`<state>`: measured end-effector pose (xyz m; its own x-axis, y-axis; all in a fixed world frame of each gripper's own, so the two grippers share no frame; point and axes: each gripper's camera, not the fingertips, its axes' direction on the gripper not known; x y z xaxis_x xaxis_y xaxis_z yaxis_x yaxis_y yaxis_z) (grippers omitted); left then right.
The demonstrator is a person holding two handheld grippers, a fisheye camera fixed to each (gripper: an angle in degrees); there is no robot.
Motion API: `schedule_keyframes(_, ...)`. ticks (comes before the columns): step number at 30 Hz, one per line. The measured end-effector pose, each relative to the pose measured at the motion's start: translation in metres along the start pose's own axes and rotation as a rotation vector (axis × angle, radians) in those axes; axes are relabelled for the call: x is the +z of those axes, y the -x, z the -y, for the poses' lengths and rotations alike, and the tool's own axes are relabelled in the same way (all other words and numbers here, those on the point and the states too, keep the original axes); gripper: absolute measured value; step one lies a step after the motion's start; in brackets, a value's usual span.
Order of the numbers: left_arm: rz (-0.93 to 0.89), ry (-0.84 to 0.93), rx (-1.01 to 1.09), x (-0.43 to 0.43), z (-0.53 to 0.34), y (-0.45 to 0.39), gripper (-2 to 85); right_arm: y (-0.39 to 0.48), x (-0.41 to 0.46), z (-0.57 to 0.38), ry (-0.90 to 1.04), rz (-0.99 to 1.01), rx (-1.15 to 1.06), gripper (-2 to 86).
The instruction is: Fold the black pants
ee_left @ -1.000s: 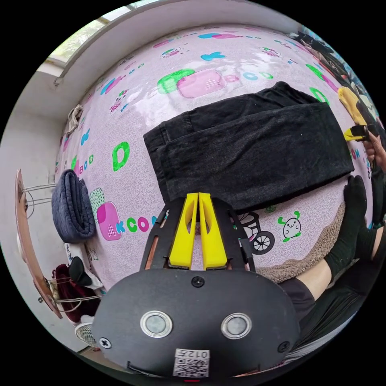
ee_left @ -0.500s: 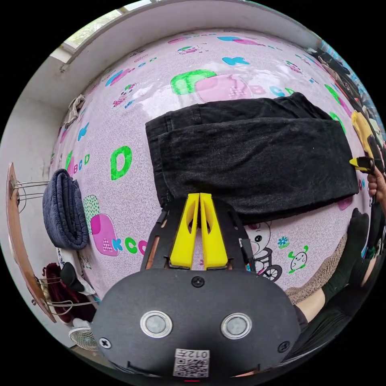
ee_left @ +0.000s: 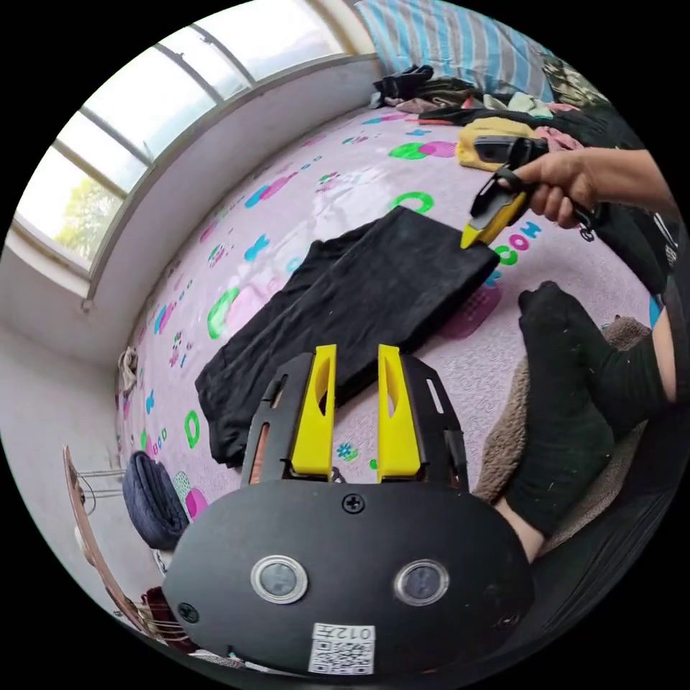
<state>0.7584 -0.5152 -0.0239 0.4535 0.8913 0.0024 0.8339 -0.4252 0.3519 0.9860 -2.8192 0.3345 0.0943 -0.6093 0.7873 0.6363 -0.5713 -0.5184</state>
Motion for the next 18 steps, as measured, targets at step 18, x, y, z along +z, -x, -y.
schedule_keyframes(18,0.252,-0.083,0.259,0.004,0.033,-0.181,7.6,-0.020,-0.034,0.057,-0.057,0.075,0.035,1.5)
